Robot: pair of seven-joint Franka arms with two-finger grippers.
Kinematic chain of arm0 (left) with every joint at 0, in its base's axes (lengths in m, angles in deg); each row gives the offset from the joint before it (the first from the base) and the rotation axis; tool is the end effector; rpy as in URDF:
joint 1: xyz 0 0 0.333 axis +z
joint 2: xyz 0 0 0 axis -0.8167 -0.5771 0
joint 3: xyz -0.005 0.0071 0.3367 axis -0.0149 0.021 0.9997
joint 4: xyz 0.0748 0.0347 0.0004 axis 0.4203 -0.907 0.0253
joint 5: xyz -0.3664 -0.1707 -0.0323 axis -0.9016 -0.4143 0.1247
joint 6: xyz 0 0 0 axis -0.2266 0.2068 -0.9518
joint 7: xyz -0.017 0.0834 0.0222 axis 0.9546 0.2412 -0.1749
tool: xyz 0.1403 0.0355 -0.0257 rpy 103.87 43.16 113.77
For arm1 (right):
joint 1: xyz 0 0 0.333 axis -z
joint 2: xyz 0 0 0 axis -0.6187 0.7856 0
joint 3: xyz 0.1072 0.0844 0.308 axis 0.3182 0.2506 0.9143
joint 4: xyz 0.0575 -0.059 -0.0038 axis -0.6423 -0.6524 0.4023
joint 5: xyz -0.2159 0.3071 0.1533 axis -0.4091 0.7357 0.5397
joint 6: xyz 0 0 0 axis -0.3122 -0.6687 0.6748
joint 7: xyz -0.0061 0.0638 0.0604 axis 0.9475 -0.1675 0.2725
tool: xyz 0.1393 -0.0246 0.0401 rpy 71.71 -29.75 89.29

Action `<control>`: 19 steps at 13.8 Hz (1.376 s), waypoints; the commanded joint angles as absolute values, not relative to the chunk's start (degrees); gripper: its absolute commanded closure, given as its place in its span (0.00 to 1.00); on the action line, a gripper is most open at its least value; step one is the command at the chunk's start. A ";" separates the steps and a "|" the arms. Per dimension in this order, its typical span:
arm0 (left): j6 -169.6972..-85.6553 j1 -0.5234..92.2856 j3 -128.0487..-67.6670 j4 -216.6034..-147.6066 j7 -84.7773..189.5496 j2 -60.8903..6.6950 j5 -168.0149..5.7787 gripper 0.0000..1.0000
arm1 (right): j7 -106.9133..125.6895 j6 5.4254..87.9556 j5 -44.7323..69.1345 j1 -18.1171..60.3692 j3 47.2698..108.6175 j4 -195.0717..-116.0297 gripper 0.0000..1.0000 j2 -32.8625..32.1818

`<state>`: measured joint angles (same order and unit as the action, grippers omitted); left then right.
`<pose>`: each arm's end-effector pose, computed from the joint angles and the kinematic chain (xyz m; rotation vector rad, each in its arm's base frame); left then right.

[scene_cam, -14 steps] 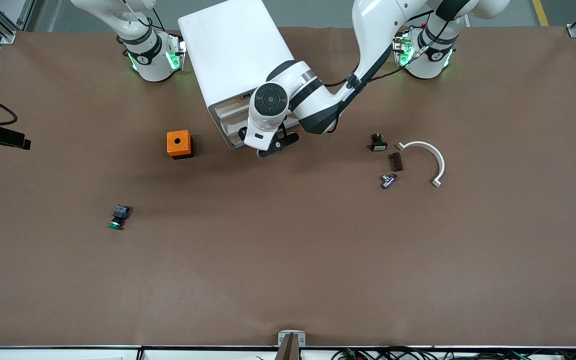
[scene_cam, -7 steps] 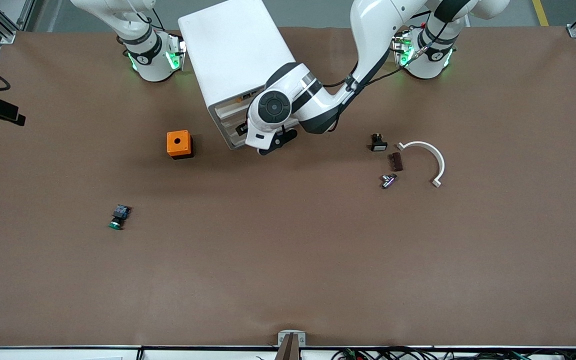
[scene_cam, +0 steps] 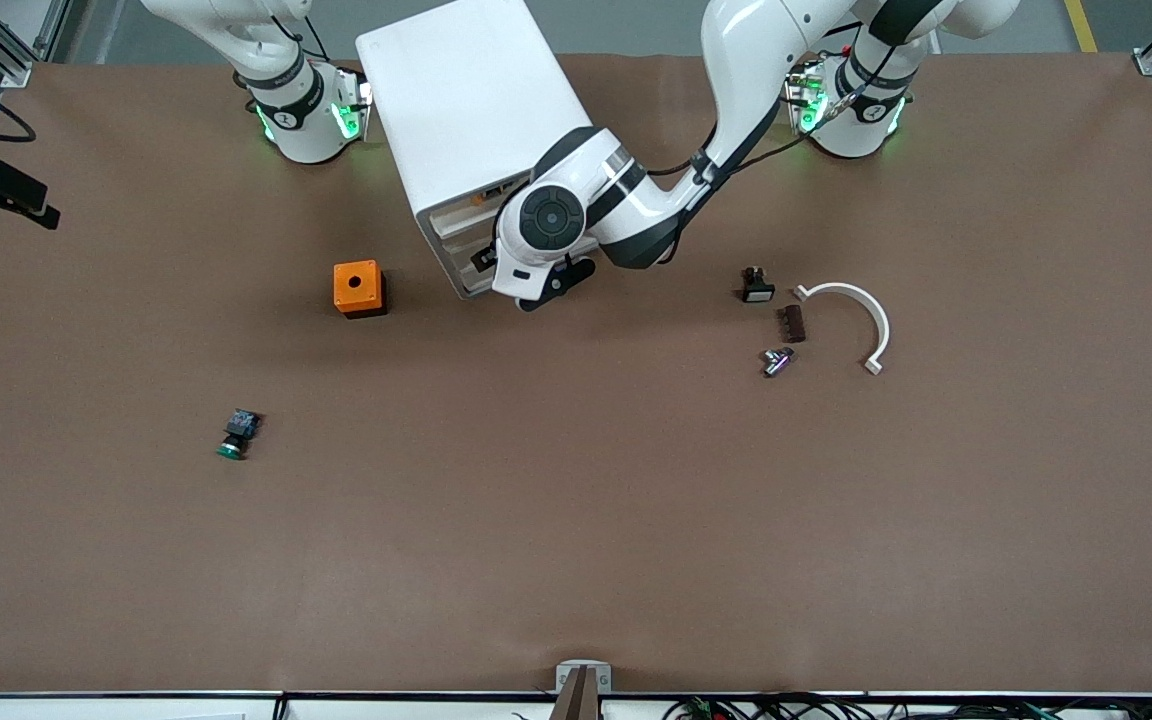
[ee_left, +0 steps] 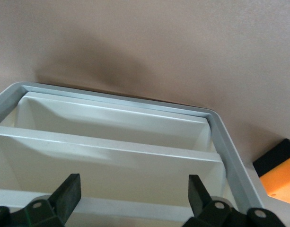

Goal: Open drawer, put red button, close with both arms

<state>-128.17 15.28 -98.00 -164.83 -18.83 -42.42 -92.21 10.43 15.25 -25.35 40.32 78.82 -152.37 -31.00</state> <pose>0.4010 -0.6217 0.2615 2.7945 0.8492 -0.7538 0.5072 -0.0635 0.6168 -3.1317 0.0726 0.1248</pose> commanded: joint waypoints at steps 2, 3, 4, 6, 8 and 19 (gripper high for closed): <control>-126.01 18.71 -97.82 -162.30 -19.65 -40.68 -92.61 0.00 | 10.11 14.75 -25.00 40.77 79.53 -153.47 0.00 -32.77; -124.52 20.29 -97.73 -161.76 -19.48 -39.81 -92.34 0.00 | 10.11 14.39 -24.65 40.77 79.44 -153.04 0.00 -32.86; -122.51 22.48 -97.38 -161.76 -19.13 -38.58 -92.25 0.00 | 10.20 14.39 -24.47 40.86 79.26 -152.95 0.00 -32.86; -119.34 26.96 -97.55 -161.76 -17.64 -35.77 -88.42 0.00 | 10.38 14.48 -24.03 41.04 79.00 -153.03 0.00 -33.03; -115.91 29.34 -97.38 -161.76 -15.96 -33.74 -83.58 0.00 | 10.46 14.48 -23.51 41.04 79.00 -152.95 0.00 -33.12; -88.05 47.45 -97.38 -163.42 21.00 -18.10 -75.03 0.00 | 10.20 14.57 -22.54 39.89 78.82 -152.86 0.00 -34.00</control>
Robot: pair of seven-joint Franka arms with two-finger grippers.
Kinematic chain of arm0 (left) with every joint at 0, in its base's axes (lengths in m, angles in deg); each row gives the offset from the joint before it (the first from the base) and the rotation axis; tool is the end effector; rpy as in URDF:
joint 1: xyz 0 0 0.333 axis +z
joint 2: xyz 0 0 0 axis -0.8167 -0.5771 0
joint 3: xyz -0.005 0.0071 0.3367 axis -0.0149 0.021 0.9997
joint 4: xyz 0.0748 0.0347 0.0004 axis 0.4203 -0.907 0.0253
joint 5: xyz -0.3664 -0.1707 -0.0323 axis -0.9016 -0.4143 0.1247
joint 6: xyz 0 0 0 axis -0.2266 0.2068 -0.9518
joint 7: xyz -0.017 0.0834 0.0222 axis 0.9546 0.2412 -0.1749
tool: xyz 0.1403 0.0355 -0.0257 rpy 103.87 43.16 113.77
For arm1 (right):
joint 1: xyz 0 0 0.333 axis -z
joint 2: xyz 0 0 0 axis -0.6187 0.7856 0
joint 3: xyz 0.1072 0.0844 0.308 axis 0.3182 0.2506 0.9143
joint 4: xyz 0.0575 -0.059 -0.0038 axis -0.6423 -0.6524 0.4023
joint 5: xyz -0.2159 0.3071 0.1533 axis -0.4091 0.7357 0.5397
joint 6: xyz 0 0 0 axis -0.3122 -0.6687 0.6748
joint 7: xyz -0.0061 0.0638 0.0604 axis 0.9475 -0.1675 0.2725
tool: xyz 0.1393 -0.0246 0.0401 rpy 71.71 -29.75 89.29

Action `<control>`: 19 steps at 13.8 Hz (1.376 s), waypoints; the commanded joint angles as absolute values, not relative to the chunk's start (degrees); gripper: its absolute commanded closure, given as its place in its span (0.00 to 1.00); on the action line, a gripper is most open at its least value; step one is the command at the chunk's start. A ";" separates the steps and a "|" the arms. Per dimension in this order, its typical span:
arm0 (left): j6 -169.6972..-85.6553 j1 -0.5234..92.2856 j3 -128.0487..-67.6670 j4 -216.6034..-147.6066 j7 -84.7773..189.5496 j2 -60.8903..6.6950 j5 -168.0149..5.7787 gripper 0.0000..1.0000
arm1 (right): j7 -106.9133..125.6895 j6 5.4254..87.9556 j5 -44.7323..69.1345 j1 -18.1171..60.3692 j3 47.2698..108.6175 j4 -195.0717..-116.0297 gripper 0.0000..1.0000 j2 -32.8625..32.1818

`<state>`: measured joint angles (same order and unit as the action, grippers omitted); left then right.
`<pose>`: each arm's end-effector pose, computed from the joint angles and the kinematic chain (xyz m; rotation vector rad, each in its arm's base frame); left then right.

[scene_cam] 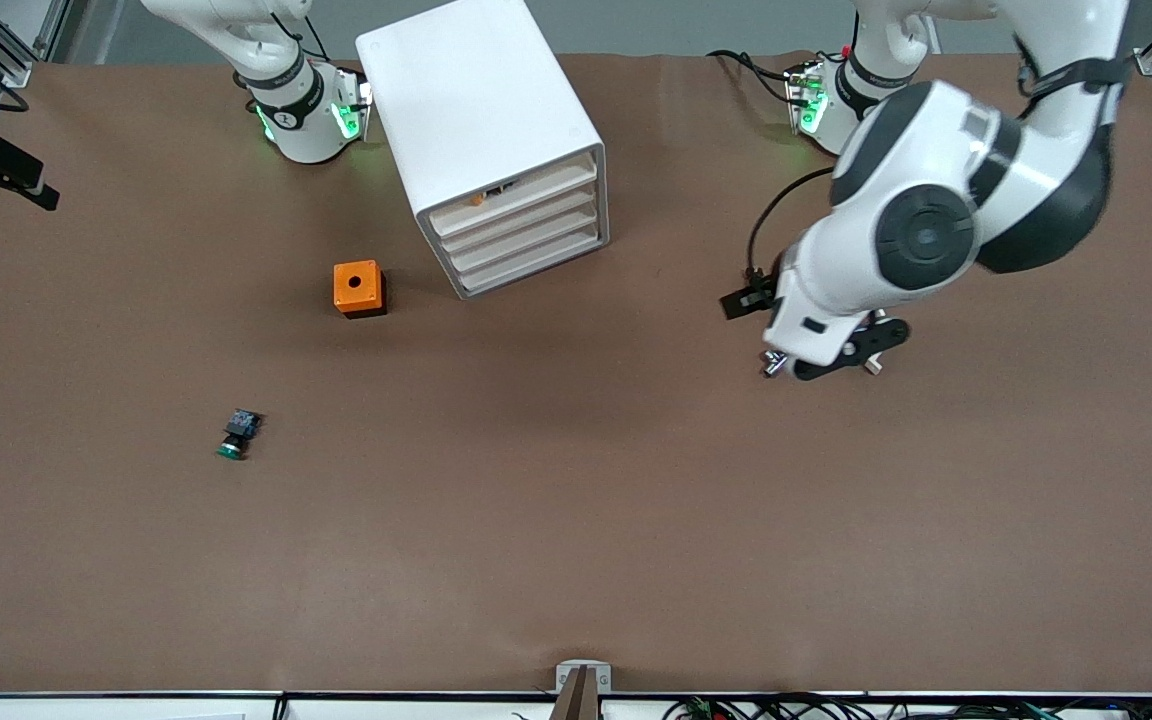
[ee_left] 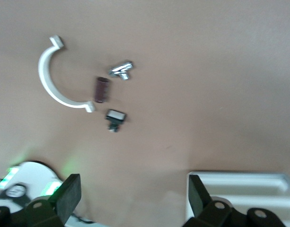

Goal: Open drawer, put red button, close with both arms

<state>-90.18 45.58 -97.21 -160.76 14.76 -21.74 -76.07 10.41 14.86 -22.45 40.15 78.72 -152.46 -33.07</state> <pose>0.5713 -0.2698 0.4863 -3.0178 -0.4585 0.5539 0.4965 -0.0546 0.6339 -3.0828 0.0621 0.0727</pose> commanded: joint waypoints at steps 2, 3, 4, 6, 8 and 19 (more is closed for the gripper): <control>-87.07 48.86 -97.11 -166.83 28.04 -13.63 -72.93 0.00 | 10.29 14.48 -22.54 40.07 78.56 -152.86 0.00 -34.00; -87.07 48.78 -95.54 -169.47 30.69 -10.82 -72.40 0.00 | 10.20 14.48 -22.54 40.16 78.30 -152.60 0.00 -34.00; -87.15 48.78 -93.88 -172.28 33.50 -8.18 -72.39 0.00 | 10.20 14.39 -22.54 40.24 78.21 -151.90 0.00 -34.00; -87.24 48.69 -90.45 -176.24 40.78 -3.87 -72.39 0.00 | 10.29 14.83 -22.27 40.33 78.29 -151.89 0.00 -33.74; -87.59 48.52 -86.41 -179.50 46.85 0.17 -72.30 0.00 | 10.20 14.83 -21.92 40.16 78.30 -151.89 0.00 -33.65; -104.64 49.92 -78.92 -194.73 56.73 14.97 -71.51 0.00 | 9.50 14.83 -26.31 39.28 78.39 -151.89 0.00 -33.74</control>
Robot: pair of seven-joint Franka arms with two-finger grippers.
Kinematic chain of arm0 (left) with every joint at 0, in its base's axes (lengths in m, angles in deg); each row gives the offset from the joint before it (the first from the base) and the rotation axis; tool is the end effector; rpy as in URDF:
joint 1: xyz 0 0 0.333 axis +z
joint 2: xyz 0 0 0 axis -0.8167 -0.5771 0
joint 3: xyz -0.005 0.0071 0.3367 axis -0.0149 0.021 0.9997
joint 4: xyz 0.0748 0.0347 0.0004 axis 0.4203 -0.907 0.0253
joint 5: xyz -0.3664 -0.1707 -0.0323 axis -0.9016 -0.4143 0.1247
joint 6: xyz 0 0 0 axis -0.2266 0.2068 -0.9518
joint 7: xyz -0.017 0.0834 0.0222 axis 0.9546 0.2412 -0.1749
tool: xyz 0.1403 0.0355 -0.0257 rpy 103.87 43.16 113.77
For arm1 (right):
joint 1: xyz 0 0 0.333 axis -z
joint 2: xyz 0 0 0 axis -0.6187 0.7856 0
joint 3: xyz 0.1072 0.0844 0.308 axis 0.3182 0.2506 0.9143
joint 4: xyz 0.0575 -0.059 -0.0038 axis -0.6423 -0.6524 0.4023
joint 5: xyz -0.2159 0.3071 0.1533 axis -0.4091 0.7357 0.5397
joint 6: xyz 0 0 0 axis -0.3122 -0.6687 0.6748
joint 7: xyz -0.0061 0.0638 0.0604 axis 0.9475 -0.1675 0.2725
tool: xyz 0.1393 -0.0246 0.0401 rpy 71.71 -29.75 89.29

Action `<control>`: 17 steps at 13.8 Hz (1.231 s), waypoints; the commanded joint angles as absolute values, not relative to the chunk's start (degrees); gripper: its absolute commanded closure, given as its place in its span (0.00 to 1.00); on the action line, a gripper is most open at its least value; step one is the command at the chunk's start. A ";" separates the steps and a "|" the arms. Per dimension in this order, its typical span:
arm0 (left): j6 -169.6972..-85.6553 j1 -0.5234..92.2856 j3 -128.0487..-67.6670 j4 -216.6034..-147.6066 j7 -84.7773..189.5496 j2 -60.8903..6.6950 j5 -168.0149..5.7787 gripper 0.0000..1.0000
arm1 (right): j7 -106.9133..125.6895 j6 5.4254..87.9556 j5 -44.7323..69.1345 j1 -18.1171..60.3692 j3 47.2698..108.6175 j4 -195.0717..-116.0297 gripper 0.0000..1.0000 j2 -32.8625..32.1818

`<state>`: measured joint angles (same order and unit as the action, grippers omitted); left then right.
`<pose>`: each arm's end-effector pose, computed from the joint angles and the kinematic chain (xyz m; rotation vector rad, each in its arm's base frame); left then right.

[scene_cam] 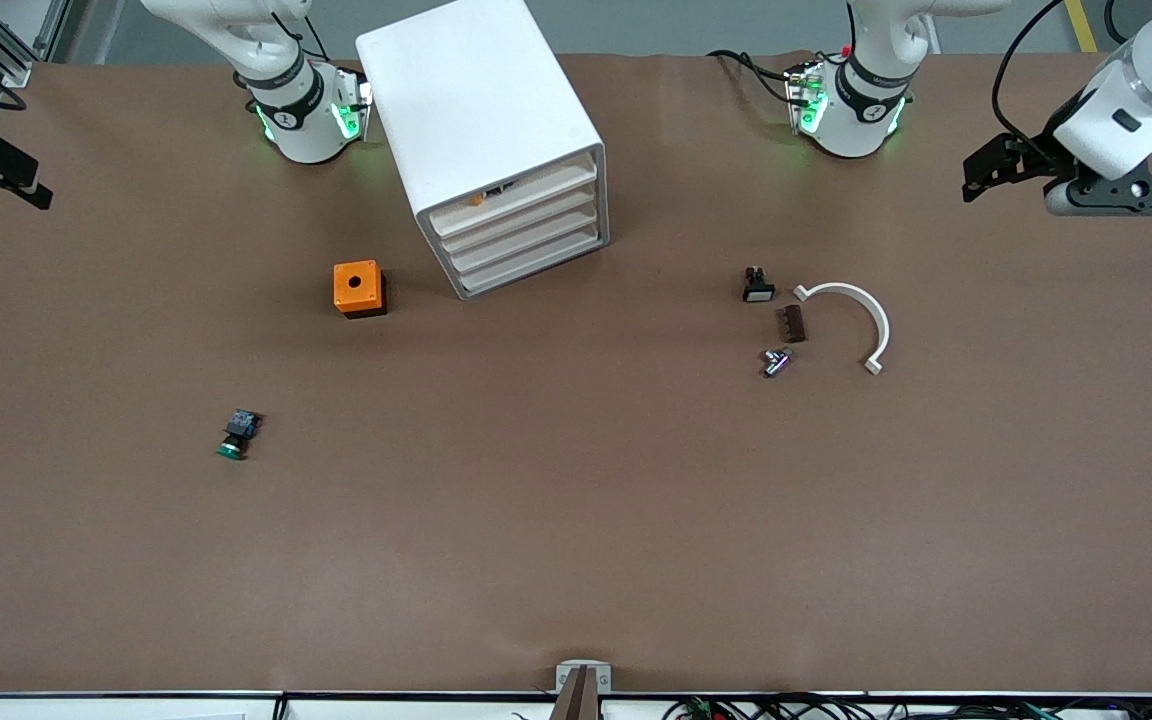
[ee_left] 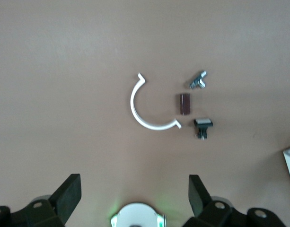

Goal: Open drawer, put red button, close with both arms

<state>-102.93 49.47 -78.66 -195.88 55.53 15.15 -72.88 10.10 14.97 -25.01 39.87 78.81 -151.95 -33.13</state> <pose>0.4613 -0.0360 0.5615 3.1265 -0.0273 -0.1255 0.4964 -0.0584 0.6386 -3.1289 0.0506 0.0618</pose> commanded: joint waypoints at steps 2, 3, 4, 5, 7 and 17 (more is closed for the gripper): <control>-104.64 50.45 -78.92 -191.40 56.81 13.30 -71.25 0.00 | 9.59 14.92 -25.88 39.28 78.38 -151.89 0.00 -33.74; -104.30 50.71 -78.92 -189.55 57.08 12.42 -71.25 0.00 | 9.67 14.92 -25.79 39.28 78.38 -151.89 0.00 -33.74; -104.03 50.71 -78.92 -188.05 57.25 11.54 -71.25 0.00 | 9.85 14.92 -25.61 39.28 78.38 -151.89 0.00 -33.74; -103.94 50.63 -78.92 -186.65 56.99 11.01 -71.25 0.00 | 10.02 14.92 -25.26 39.28 78.38 -151.89 0.00 -33.74; -102.11 50.54 -79.00 -183.40 56.99 10.22 -71.42 0.00 | 10.29 15.01 -24.12 39.28 78.38 -151.89 0.00 -33.74; -94.98 50.27 -79.18 -178.46 58.05 6.17 -71.34 0.00 | 10.20 14.74 -24.29 39.45 78.30 -151.89 0.00 -33.74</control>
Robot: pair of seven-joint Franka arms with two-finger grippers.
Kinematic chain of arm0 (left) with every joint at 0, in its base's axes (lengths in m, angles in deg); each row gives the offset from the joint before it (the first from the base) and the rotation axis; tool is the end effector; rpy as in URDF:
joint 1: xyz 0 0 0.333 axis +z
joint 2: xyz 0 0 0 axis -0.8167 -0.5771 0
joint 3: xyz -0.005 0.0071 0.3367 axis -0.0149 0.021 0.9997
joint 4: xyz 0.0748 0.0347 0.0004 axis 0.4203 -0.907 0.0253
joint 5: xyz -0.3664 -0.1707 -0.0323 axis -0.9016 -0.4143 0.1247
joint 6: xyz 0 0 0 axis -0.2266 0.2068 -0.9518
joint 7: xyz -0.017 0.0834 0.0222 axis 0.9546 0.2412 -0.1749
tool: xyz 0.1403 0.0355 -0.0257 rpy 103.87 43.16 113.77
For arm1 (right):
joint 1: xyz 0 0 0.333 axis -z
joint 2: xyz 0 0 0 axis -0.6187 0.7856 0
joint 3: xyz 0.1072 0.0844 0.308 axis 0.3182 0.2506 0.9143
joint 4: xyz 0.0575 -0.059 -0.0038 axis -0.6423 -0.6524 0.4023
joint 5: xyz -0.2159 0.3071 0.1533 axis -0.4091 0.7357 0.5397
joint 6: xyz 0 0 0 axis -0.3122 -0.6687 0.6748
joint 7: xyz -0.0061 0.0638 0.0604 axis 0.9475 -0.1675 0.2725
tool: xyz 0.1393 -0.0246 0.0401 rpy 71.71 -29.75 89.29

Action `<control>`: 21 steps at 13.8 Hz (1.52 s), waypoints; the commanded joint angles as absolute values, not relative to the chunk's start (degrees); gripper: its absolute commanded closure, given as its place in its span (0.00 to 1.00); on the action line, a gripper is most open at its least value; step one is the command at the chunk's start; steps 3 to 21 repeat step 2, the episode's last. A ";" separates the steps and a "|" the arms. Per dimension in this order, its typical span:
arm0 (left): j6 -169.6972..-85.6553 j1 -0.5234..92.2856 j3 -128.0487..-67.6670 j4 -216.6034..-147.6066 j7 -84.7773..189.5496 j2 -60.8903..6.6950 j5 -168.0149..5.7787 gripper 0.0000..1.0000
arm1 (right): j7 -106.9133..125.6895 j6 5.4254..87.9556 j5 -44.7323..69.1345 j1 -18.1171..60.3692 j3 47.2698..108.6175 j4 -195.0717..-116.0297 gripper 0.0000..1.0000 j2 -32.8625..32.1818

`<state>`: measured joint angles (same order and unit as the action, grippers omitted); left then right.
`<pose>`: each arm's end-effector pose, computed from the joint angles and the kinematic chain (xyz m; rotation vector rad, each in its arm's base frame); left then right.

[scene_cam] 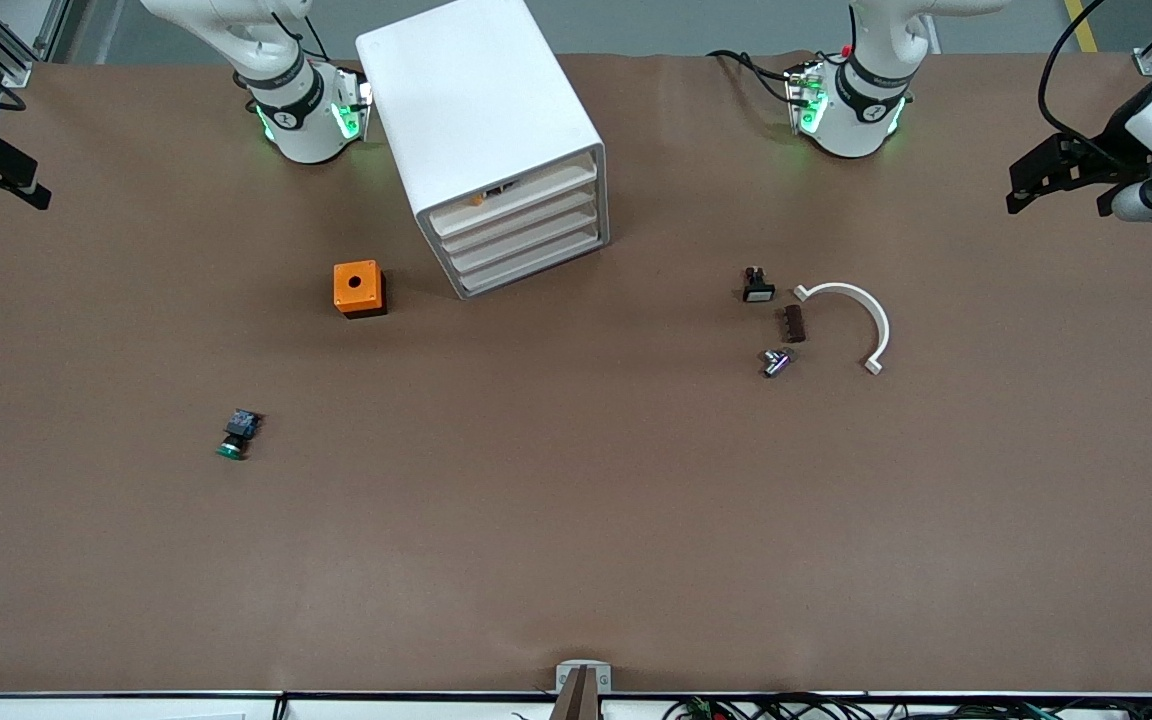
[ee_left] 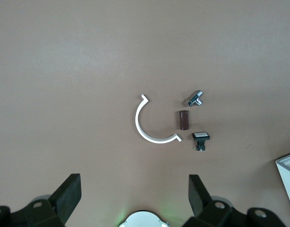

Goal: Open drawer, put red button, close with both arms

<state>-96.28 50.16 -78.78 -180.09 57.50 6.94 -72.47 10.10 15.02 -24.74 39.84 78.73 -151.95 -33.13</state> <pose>0.5054 -0.0336 0.6147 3.1341 -0.0667 -0.0992 0.4966 -0.0582 0.6387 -3.1241 0.0512 0.0596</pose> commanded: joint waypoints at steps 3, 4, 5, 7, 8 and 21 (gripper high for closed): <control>-95.06 50.19 -79.27 -178.37 57.96 6.08 -71.25 0.00 | 10.11 14.57 -24.29 39.45 78.29 -151.89 0.00 -33.74; -95.06 50.19 -79.27 -178.37 57.96 6.08 -71.25 0.00 | 10.11 14.57 -24.29 39.45 78.29 -151.89 0.00 -33.74; -95.06 50.19 -79.27 -178.37 57.96 6.08 -71.25 0.00 | 10.11 14.57 -24.29 39.45 78.29 -151.89 0.00 -33.74; -95.06 50.19 -79.27 -178.37 57.96 6.08 -71.25 0.00 | 10.11 14.57 -24.29 39.45 78.29 -151.89 0.00 -33.74; -95.06 50.19 -79.27 -178.37 57.96 6.08 -71.25 0.00 | 10.11 14.57 -24.29 39.45 78.29 -151.89 0.00 -33.74; -95.06 50.19 -79.27 -178.37 57.96 6.08 -71.25 0.00 | 10.11 14.57 -24.29 39.45 78.29 -151.89 0.00 -33.74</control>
